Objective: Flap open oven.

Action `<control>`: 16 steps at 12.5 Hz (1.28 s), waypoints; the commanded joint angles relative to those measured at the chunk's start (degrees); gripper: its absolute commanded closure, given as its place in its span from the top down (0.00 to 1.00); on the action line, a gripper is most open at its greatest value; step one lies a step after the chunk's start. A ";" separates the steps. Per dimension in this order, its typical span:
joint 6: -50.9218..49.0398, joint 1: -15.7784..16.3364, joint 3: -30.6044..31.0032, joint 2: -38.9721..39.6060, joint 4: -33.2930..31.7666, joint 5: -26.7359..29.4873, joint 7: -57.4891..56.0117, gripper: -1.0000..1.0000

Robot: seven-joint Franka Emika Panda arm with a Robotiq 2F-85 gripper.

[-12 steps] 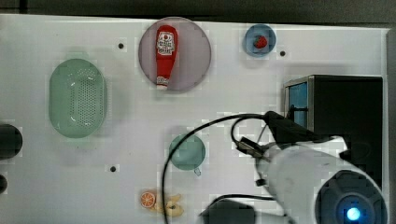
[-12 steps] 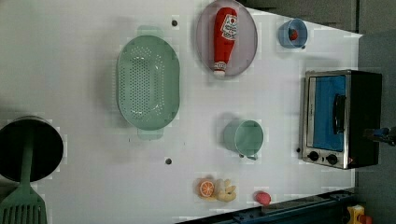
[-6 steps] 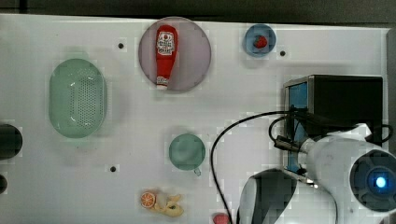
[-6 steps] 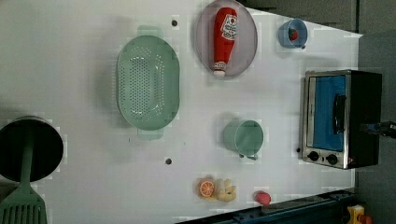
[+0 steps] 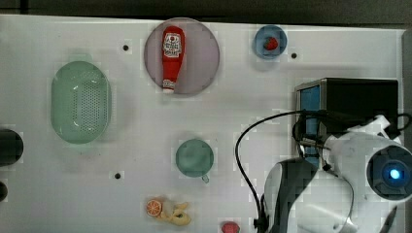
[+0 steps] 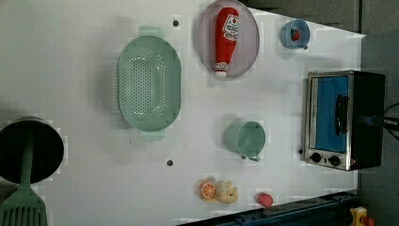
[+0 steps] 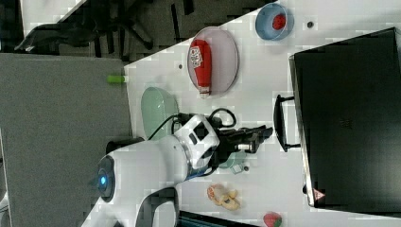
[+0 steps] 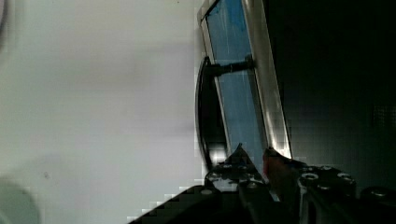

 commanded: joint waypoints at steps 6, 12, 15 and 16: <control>8.66 -0.47 -0.29 10.31 -0.28 0.00 -5.29 0.17; 8.66 0.73 0.92 11.74 -0.54 -0.29 -4.80 0.17; 8.48 2.63 2.04 11.74 -1.20 -5.33 -3.39 0.17; 8.45 3.29 2.43 11.76 -1.40 -8.46 -0.84 0.17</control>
